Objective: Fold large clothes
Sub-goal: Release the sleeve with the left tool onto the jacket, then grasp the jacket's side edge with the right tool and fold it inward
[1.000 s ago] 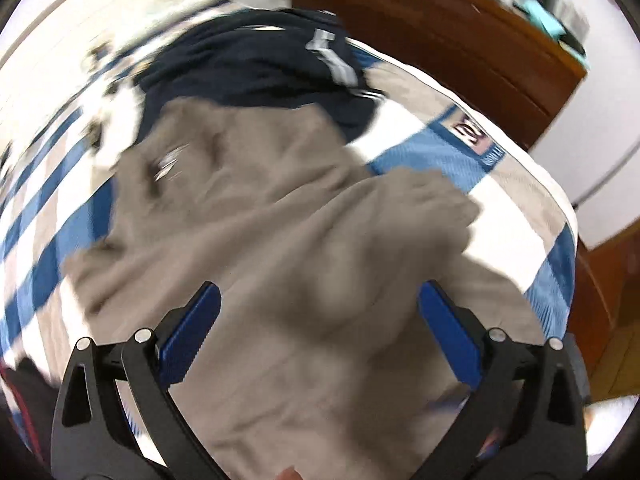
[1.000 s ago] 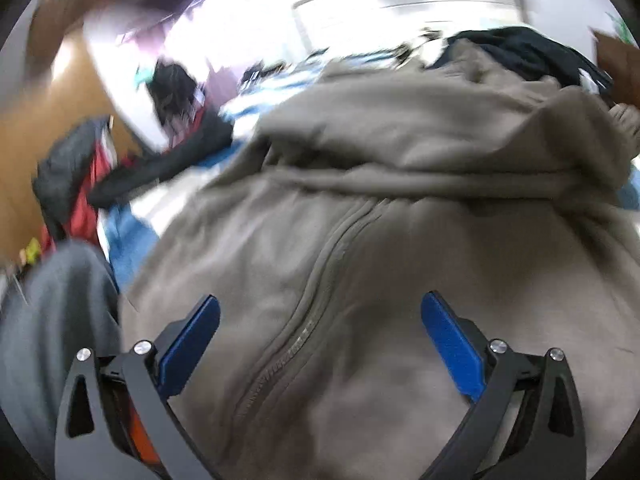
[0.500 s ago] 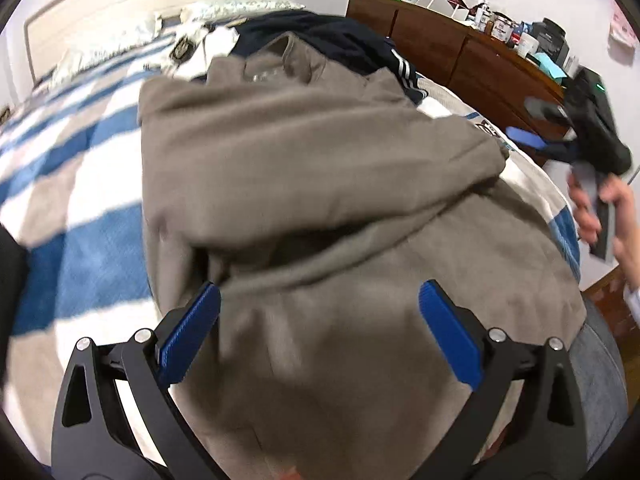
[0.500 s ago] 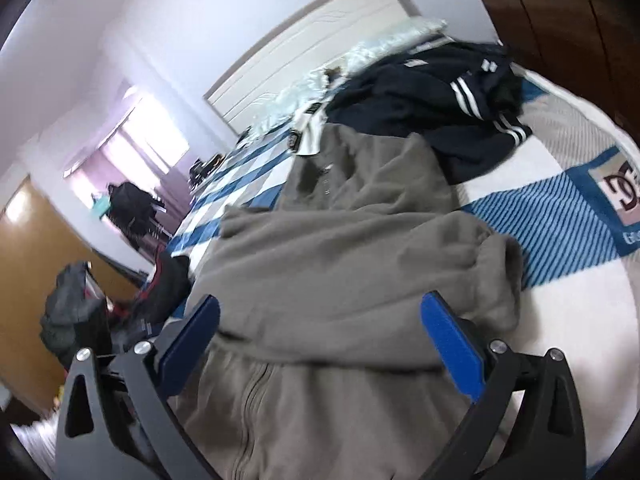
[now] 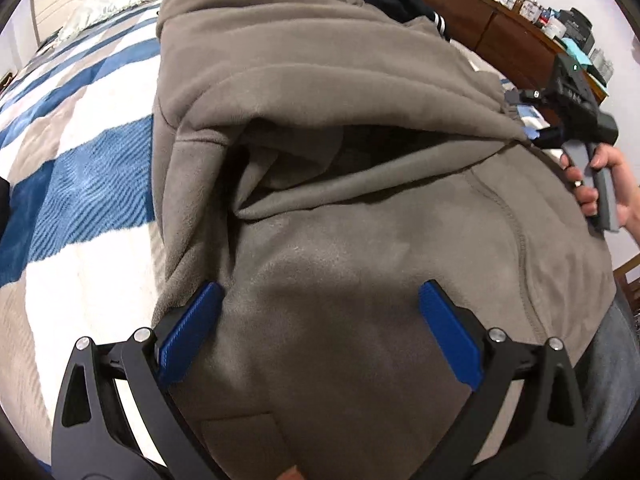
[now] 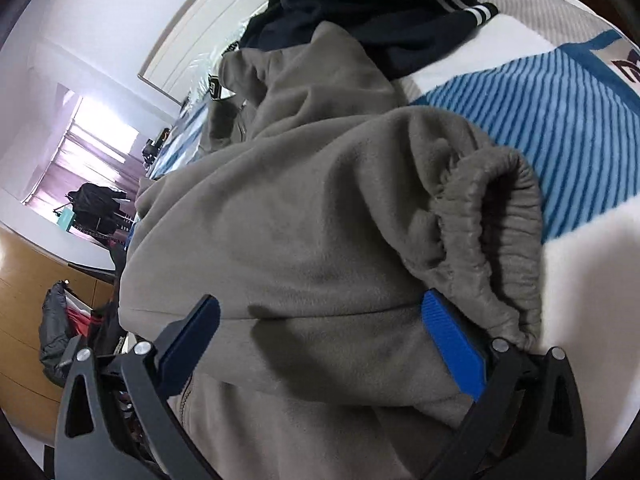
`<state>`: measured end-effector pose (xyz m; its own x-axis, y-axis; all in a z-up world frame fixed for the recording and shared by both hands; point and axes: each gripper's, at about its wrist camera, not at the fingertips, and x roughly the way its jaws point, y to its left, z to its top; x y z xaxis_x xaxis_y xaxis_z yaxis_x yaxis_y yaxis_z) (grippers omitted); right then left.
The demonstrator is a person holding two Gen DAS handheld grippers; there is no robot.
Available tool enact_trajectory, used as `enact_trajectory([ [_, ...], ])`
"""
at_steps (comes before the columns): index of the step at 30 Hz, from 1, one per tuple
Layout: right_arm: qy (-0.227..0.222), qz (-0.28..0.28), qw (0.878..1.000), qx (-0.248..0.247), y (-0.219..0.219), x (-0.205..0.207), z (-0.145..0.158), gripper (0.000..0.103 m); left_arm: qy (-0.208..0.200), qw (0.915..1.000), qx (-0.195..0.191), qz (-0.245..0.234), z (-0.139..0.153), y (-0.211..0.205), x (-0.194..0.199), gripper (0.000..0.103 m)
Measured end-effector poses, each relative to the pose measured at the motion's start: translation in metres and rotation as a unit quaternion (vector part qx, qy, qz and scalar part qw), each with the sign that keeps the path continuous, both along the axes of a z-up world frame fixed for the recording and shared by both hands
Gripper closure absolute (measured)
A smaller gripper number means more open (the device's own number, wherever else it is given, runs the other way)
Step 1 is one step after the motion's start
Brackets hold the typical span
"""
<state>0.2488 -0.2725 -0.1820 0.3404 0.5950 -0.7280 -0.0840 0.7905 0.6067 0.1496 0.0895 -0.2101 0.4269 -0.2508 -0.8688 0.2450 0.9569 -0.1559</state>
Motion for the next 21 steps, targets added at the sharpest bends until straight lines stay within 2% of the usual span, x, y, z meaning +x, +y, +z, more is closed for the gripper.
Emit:
enact_trajectory([
  [4, -0.002, 0.017, 0.999, -0.038, 0.004, -0.007, 0.022, 0.005, -0.014, 0.9998, 0.014, -0.001, 0.002, -0.003, -0.007, 0.006],
  [7, -0.021, 0.034, 0.998, -0.050, 0.001, -0.038, 0.050, 0.005, -0.013, 0.9999, 0.006, -0.001, 0.013, 0.002, -0.020, 0.006],
  [10, -0.047, 0.071, 0.994, -0.066, -0.007, -0.082, 0.077, 0.005, -0.012, 0.9989, -0.041, 0.017, 0.033, 0.019, -0.040, 0.006],
  [12, -0.075, 0.085, 0.991, -0.071, -0.020, -0.122, 0.094, 0.005, -0.024, 0.9952, -0.082, 0.048, 0.047, 0.038, -0.060, 0.006],
  [14, -0.091, 0.082, 0.990, -0.069, -0.034, -0.154, 0.101, 0.005, -0.018, 0.9930, -0.093, 0.071, 0.049, 0.051, -0.076, 0.006],
  [16, -0.093, 0.076, 0.990, -0.071, -0.046, -0.180, 0.102, 0.005, -0.010, 0.9926, -0.086, 0.086, 0.047, 0.059, -0.093, 0.006],
  [19, -0.096, 0.085, 0.987, -0.094, -0.053, -0.214, 0.097, 0.005, -0.004, 0.9947, -0.054, 0.088, 0.042, 0.056, -0.111, 0.006],
  [21, -0.098, 0.091, 0.986, -0.101, -0.051, -0.222, 0.094, 0.005, -0.002, 0.9956, -0.030, 0.089, 0.037, 0.054, -0.116, 0.006],
])
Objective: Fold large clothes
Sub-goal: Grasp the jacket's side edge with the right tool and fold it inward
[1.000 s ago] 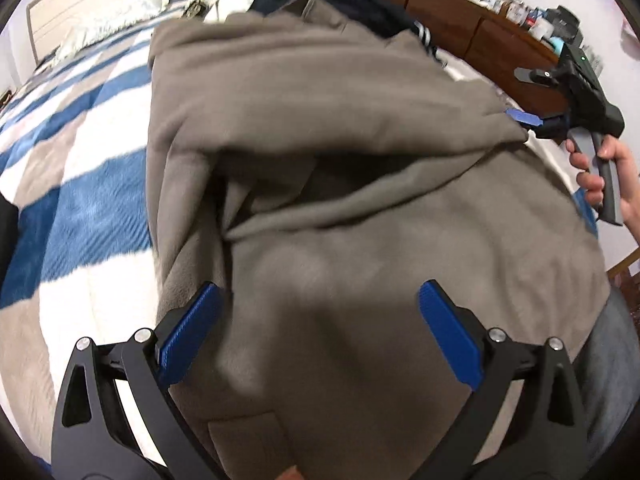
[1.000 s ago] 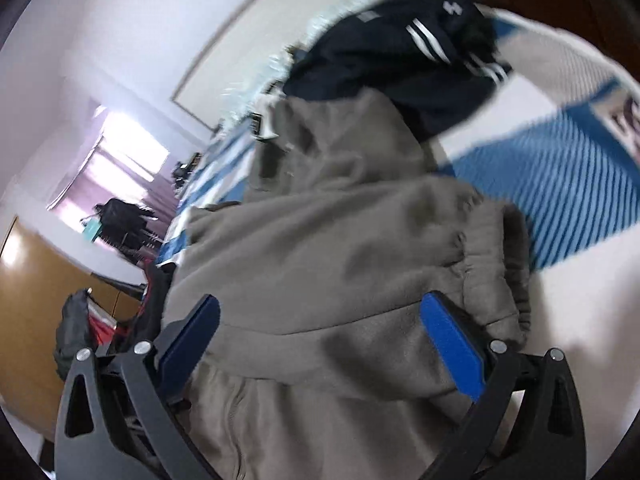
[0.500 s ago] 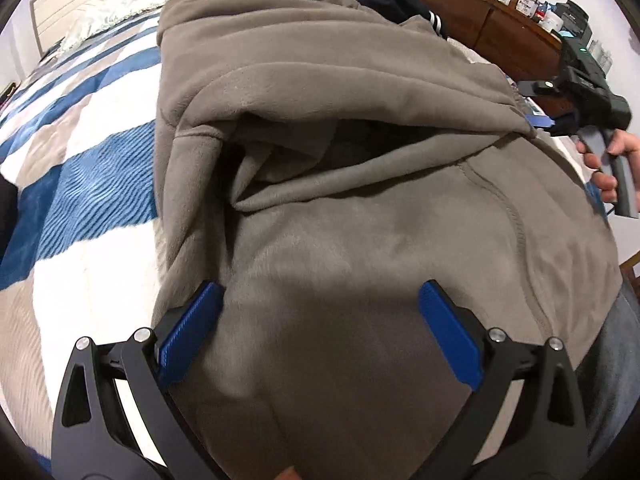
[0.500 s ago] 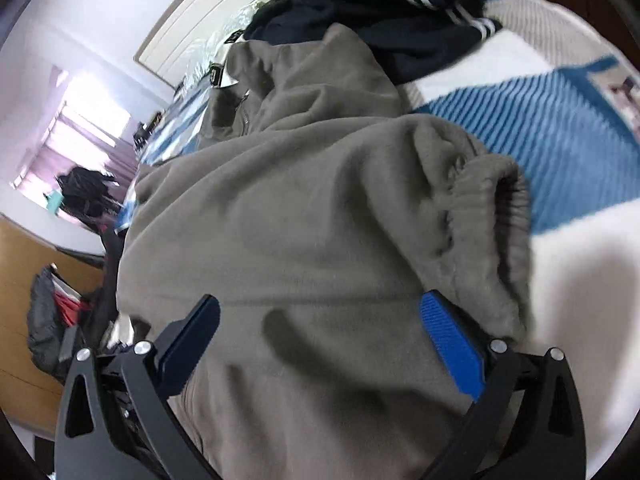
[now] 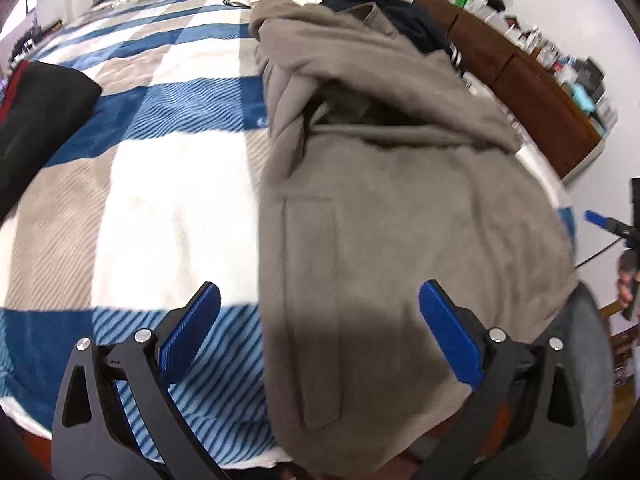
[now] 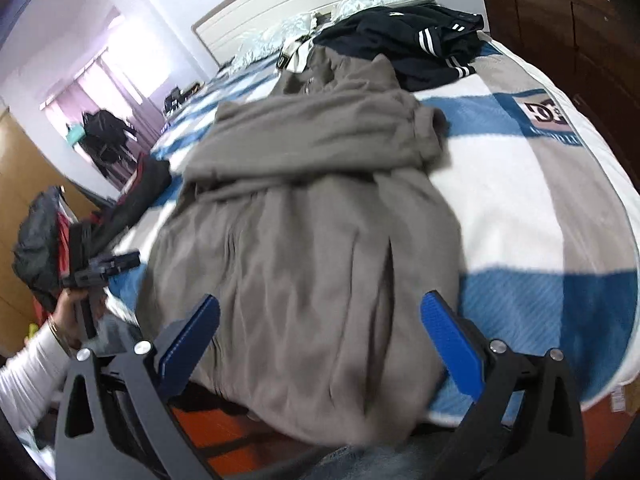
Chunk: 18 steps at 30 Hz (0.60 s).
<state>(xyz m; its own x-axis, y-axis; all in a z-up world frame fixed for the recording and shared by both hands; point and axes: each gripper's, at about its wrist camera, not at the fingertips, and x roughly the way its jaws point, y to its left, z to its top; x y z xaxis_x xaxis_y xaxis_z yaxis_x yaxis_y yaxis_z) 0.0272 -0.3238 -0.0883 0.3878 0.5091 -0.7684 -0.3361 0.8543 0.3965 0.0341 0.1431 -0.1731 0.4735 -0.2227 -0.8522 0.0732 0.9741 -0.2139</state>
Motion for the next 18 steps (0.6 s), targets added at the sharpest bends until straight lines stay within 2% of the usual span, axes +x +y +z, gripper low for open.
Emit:
enact_trajectory([
  [2, -0.006, 0.002, 1.000, -0.018, 0.001, -0.008, -0.007, 0.005, -0.001, 0.9997, 0.021, 0.007, -0.006, -0.002, 0.001, 0.006],
  [7, -0.026, 0.011, 0.998, -0.052, 0.002, -0.012, -0.028, 0.005, 0.007, 0.9998, 0.010, 0.013, -0.023, 0.003, 0.010, 0.005],
  [12, -0.010, 0.015, 0.999, -0.044, -0.008, 0.003, -0.050, 0.005, 0.015, 0.9994, -0.032, 0.008, -0.040, 0.007, 0.015, 0.006],
  [18, 0.023, 0.004, 1.000, 0.014, -0.018, 0.015, -0.068, 0.005, 0.009, 0.9979, -0.061, -0.021, -0.045, -0.005, 0.010, 0.006],
])
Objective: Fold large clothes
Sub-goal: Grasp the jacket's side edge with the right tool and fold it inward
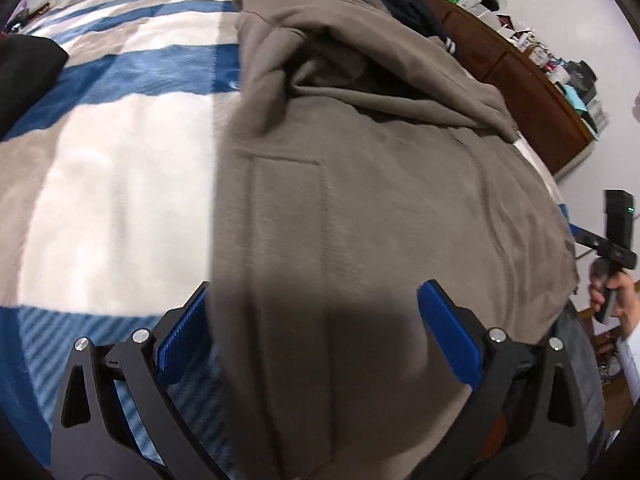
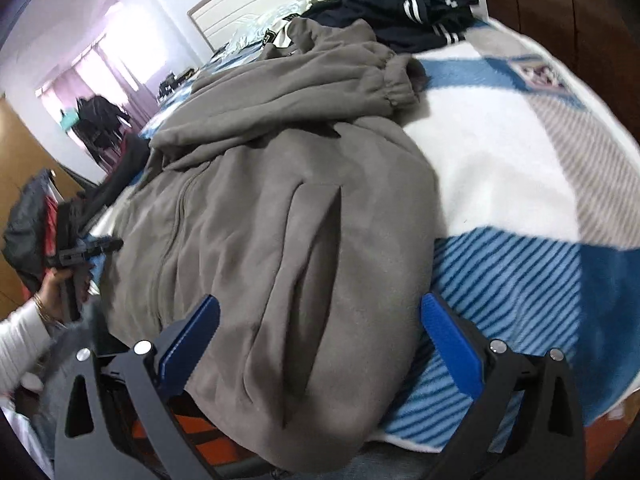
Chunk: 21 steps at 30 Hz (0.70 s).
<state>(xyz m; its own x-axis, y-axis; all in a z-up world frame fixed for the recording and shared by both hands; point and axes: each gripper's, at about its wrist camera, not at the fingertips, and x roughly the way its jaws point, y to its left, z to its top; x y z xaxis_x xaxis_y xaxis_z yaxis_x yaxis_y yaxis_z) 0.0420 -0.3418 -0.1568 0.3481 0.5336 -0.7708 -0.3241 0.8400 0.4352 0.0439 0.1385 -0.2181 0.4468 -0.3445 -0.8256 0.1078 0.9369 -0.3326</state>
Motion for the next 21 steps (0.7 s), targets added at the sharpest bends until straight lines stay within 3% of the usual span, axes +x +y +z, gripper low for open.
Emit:
enact_trajectory([
  [2, 0.017, 0.009, 1.000, 0.022, 0.004, 0.000, -0.006, 0.005, 0.004, 0.9999, -0.005, -0.013, -0.002, -0.009, -0.003, 0.006],
  [5, 0.018, 0.005, 0.999, -0.030, 0.006, -0.003, -0.013, 0.005, 0.001, 0.9998, 0.014, -0.017, -0.004, -0.015, -0.006, 0.006],
  [11, 0.019, -0.041, 0.999, -0.014, -0.025, -0.010, -0.007, 0.005, -0.008, 0.9998, 0.017, 0.001, -0.001, -0.003, -0.016, 0.006],
  [15, 0.061, -0.030, 0.998, 0.016, -0.024, -0.013, -0.023, 0.005, -0.003, 0.9999, -0.015, -0.005, -0.003, -0.001, -0.019, 0.006],
  [18, 0.059, -0.017, 0.998, 0.029, -0.007, -0.014, -0.021, 0.004, -0.003, 0.9985, -0.052, -0.019, -0.002, -0.004, -0.025, 0.006],
  [21, 0.081, 0.019, 0.993, 0.082, 0.012, -0.013, -0.024, 0.004, 0.005, 0.9967, -0.075, -0.030, -0.005, -0.007, -0.030, 0.006],
])
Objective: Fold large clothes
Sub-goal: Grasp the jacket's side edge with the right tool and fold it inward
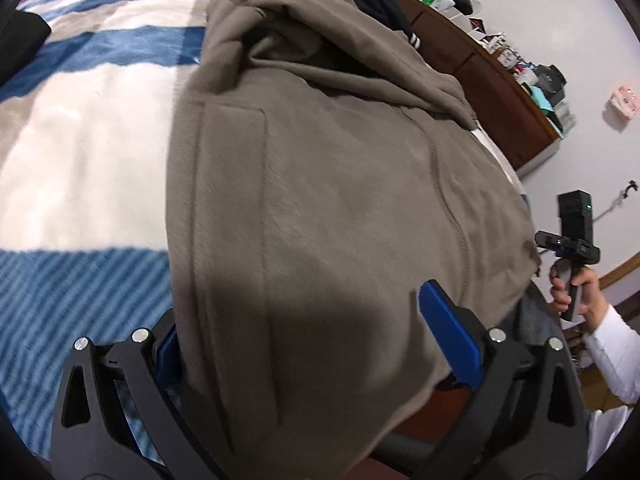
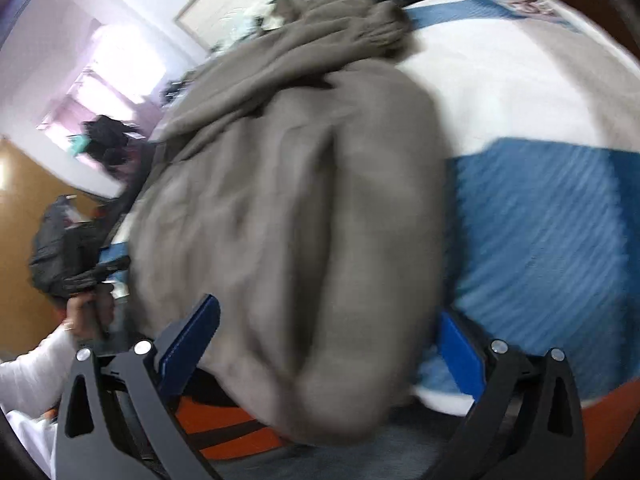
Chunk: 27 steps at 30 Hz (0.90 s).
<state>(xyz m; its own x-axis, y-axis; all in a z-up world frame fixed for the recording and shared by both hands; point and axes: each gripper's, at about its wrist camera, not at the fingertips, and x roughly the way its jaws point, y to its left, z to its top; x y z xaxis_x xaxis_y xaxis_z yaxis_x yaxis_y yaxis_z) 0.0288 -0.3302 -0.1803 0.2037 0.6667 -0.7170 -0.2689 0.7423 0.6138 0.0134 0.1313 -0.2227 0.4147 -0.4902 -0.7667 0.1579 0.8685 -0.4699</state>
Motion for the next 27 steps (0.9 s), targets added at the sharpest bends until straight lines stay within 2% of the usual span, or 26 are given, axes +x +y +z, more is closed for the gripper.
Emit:
enact_trajectory([
  [1, 0.007, 0.013, 1.000, 0.002, 0.011, -0.001, -0.003, 0.004, 0.002, 1.0000, -0.006, -0.001, -0.001, -0.001, -0.001, 0.006],
  [4, -0.004, 0.023, 0.998, -0.052, 0.033, 0.000, -0.012, 0.004, 0.004, 0.9992, -0.039, 0.012, -0.006, 0.003, -0.002, 0.006],
  [7, 0.000, -0.008, 0.999, -0.046, 0.037, 0.003, -0.014, 0.004, 0.005, 0.9980, -0.060, 0.020, -0.007, 0.006, -0.001, 0.006],
  [9, -0.002, -0.013, 0.999, -0.045, 0.039, 0.002, -0.013, 0.007, 0.005, 0.9987, -0.048, 0.018, -0.007, 0.001, -0.001, 0.006],
  [11, -0.012, -0.010, 0.998, -0.061, 0.038, -0.005, -0.011, 0.019, 0.004, 0.9998, -0.017, 0.012, -0.005, -0.002, -0.003, 0.006],
  [13, -0.016, -0.018, 0.996, -0.083, 0.034, -0.007, -0.009, 0.051, 0.004, 0.9999, 0.013, 0.002, -0.003, -0.010, -0.003, 0.006],
  [16, -0.016, -0.019, 0.998, -0.059, 0.027, -0.012, -0.004, 0.061, 0.002, 0.9994, 0.033, -0.009, -0.001, -0.017, -0.005, 0.006],
  [20, -0.020, -0.014, 0.999, -0.044, 0.031, -0.014, 0.006, 0.074, 0.012, 0.9999, 0.009, 0.003, -0.001, -0.014, -0.006, 0.006],
  [23, -0.027, -0.010, 1.000, -0.005, 0.034, -0.014, 0.022, 0.080, 0.023, 0.9997, 0.000, 0.006, 0.001, -0.010, -0.010, 0.007],
  [27, -0.042, 0.004, 0.998, 0.040, 0.041, -0.009, 0.046, 0.083, 0.030, 0.9995, -0.003, -0.014, 0.002, -0.014, -0.021, 0.007],
])
